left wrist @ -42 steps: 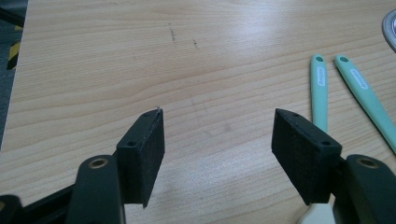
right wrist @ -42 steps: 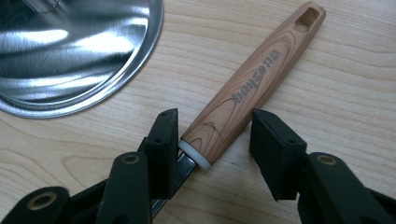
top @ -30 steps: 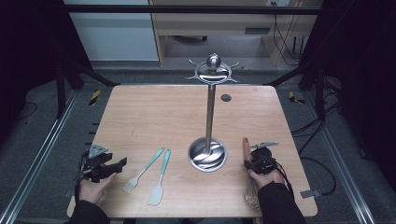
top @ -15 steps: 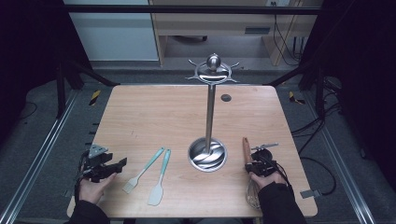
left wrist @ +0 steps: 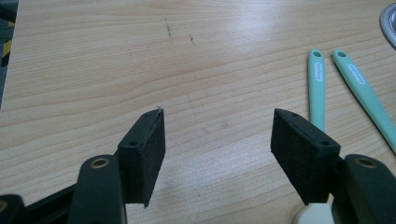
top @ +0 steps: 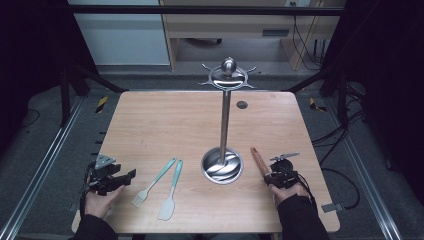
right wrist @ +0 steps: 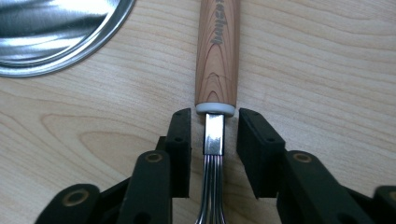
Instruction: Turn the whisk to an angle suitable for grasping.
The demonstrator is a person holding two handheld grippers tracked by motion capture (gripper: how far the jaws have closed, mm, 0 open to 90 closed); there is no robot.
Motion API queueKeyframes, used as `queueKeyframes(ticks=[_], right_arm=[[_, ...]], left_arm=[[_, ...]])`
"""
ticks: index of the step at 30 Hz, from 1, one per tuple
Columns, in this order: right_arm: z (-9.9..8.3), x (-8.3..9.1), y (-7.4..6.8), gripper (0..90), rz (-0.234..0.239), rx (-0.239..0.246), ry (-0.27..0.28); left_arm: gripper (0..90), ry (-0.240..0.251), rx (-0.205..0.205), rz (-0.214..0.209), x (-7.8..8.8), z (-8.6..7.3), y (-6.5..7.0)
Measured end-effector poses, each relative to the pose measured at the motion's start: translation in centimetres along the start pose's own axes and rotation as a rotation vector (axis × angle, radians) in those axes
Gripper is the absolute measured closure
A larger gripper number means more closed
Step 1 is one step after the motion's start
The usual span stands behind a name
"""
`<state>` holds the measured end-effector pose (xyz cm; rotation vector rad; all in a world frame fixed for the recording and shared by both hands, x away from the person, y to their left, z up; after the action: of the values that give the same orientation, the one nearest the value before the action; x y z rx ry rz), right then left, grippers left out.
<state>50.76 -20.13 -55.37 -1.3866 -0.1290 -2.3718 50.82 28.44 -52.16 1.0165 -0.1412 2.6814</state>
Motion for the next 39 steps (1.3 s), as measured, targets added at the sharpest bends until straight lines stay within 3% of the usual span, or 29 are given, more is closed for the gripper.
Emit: queueKeyframes(ticks=[7, 26, 31, 39], right_arm=[[-0.4, 0.2, 0.2, 73.7, -0.004, -0.014, -0.029], [-0.2, -0.1, 0.0, 81.0, -0.026, -0.031, -0.074], [0.1, 0.3, -0.1, 81.1, -0.007, -0.03, -0.048], [1.1, 1.8, -0.3, 81.1, 0.024, -0.029, 0.07]], left_arm=[[35.0, -0.005, -0.001, -0.001, 0.0, 0.0, 0.0], [35.4, -0.015, -0.002, -0.005, -0.1, -0.1, 0.1], [35.6, -0.018, -0.009, -0.002, -0.1, -0.2, 0.1], [35.6, -0.018, -0.011, 0.001, -0.1, -0.1, 0.1]])
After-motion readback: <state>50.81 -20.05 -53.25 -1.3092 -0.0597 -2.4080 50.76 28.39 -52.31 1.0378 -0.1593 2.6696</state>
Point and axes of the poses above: each handheld gripper's, and its own axes: x roughly backward along the jaws, z roughly out of its top, y roughly to its right, the point moved 9 cm from there along -x, roughly forward along the jaws, and after that the axes turned 4 degrees about z, right-handed, at the moved point
